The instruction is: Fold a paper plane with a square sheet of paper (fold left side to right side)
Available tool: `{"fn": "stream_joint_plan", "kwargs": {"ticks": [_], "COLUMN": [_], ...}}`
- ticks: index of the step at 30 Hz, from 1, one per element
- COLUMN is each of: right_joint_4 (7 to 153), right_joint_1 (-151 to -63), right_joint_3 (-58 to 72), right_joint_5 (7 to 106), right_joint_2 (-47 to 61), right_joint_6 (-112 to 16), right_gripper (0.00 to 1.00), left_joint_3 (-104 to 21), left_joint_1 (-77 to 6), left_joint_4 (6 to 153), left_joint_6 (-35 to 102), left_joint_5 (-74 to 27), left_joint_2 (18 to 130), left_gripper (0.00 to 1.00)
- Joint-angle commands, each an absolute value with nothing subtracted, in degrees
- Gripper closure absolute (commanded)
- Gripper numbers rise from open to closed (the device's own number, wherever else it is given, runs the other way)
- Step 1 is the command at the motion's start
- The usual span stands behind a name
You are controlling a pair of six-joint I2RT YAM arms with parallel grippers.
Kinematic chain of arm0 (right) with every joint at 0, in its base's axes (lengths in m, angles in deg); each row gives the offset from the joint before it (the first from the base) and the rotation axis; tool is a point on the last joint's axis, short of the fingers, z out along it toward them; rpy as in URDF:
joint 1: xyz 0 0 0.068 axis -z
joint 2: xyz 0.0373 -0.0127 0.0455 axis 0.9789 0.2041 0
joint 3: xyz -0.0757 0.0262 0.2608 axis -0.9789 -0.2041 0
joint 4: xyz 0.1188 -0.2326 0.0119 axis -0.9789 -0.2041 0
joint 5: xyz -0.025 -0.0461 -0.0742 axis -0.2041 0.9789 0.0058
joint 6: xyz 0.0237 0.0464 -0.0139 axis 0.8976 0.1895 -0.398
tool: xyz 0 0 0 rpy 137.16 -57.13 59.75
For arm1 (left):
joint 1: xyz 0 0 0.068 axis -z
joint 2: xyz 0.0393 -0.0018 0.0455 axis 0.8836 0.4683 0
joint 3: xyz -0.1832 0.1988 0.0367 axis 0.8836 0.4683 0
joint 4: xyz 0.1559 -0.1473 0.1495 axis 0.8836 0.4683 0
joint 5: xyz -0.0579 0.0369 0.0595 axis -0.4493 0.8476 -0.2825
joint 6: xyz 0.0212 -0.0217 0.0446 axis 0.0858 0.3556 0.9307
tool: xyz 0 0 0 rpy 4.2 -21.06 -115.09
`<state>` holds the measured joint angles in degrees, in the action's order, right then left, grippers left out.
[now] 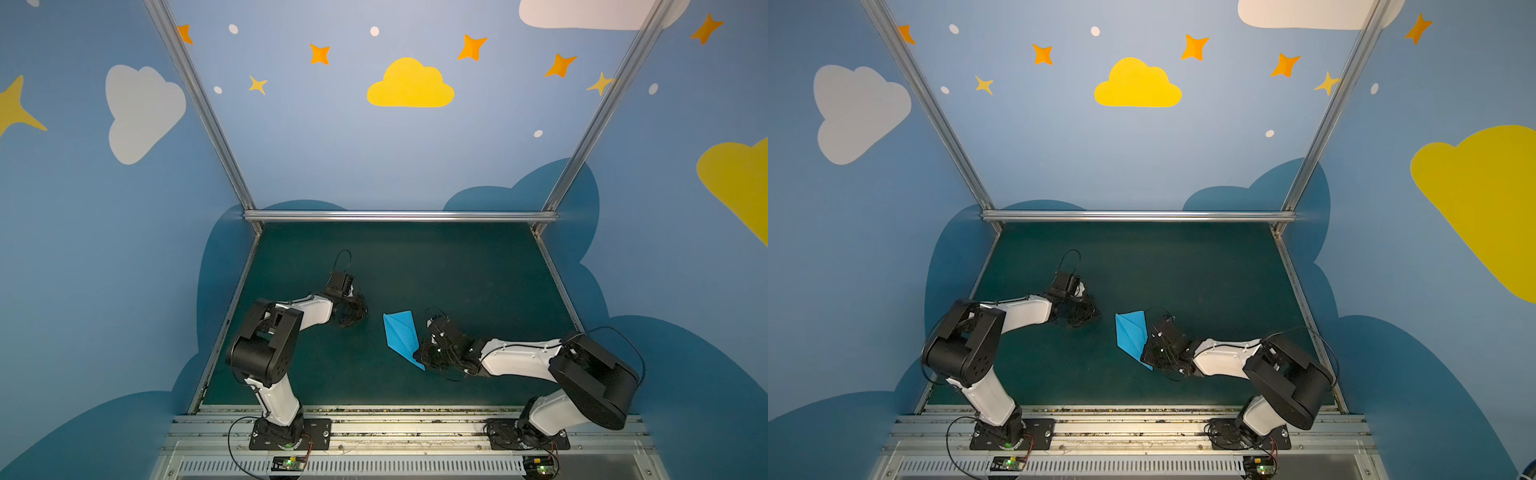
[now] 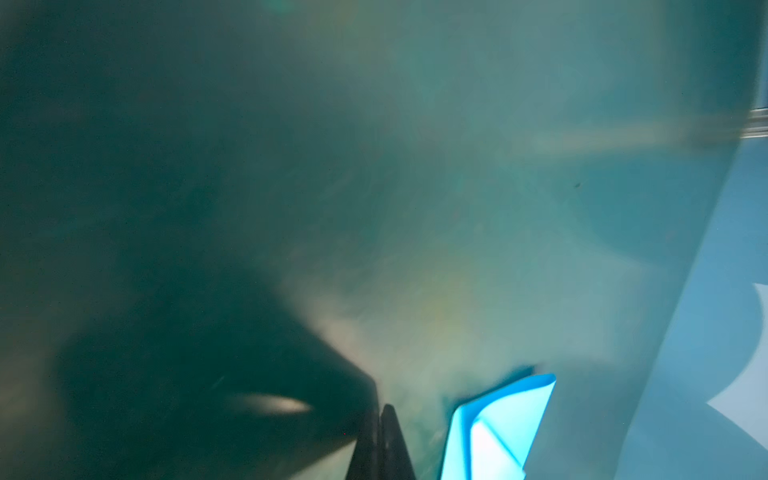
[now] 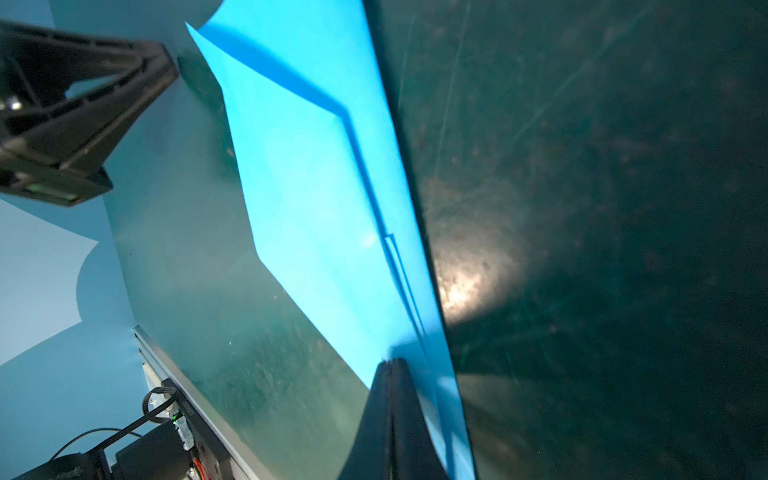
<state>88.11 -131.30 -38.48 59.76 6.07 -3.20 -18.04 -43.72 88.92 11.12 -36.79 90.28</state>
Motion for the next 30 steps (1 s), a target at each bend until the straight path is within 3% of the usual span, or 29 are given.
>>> {"fn": "stream_joint_plan", "kwargs": {"ticks": [1, 11, 23, 27, 30], "right_joint_4": [82.17, 81.38, 76.37, 75.7, 77.33], "right_joint_1": [-131.63, -131.62, -128.33, -124.34, -121.94], "right_joint_3": [-40.44, -39.05, -36.06, -37.78, -39.2], "right_joint_5": [59.93, 58.41, 56.83, 55.38, 53.08], "right_joint_2": [8.09, 7.12, -1.87, -4.32, -4.59], "right_joint_6": [-3.4, -4.44, -7.9, -10.56, -12.61], "right_gripper": [1.0, 1.0, 1.0, 0.72, 0.58], "left_joint_3": [-17.11, -18.38, -21.89, -21.84, -21.63], "left_joint_1": [-41.35, -30.61, -29.7, -29.56, -29.57], "left_joint_4": [93.02, 87.82, 88.12, 87.67, 87.62], "left_joint_6": [11.89, 8.33, 9.51, 9.51, 9.64], "left_joint_5": [-37.14, -36.89, -34.68, -35.03, -35.03], "left_joint_2": [85.11, 86.98, 94.84, 96.14, 96.41], "left_gripper": [0.96, 0.96, 0.96, 0.96, 0.96]}}
